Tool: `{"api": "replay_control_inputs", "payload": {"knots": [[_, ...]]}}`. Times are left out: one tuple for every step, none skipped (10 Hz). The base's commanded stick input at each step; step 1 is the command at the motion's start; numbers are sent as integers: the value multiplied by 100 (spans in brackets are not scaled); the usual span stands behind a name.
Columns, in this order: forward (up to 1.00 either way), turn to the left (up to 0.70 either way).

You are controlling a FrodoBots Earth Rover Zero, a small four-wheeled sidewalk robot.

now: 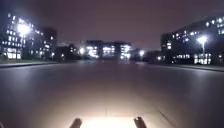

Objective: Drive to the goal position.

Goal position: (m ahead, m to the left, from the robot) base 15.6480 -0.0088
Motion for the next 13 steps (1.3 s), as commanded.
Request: {"api": "replay_control_inputs", "payload": {"knots": [[100, 0], [100, 0], [100, 0], [100, 0], [100, 0], [100, 0], [100, 0], [100, 0], [100, 0], [100, 0], [100, 0], [100, 0], [100, 0]]}}
